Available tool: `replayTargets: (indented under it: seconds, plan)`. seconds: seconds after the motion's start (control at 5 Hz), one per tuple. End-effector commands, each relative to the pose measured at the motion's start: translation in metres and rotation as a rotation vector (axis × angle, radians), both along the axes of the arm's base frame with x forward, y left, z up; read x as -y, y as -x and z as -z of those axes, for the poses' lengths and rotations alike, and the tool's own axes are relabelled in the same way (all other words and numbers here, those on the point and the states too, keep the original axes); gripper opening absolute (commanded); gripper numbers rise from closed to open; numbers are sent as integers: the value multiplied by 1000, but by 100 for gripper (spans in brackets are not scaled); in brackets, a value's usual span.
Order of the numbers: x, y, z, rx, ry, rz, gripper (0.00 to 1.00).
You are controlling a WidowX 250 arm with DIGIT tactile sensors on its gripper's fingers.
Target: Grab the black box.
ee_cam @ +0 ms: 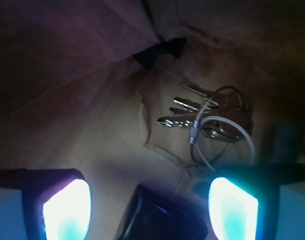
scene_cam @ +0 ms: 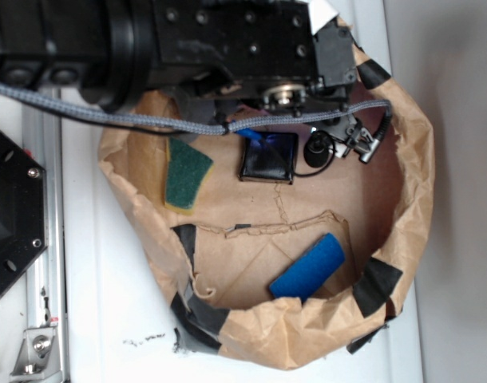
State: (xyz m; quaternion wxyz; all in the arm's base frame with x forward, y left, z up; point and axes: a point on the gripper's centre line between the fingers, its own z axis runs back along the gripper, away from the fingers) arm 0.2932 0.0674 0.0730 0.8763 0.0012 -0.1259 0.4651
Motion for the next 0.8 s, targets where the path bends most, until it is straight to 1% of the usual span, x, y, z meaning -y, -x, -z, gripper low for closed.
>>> replayTargets:
  seconds: [0.0,0.2,0.6]
  plan:
    - [-14,13,-11,56,-18,31,100]
    - [-9,14,1,64,-46,48,100]
    - [-8,16,15,75,-74,66,100]
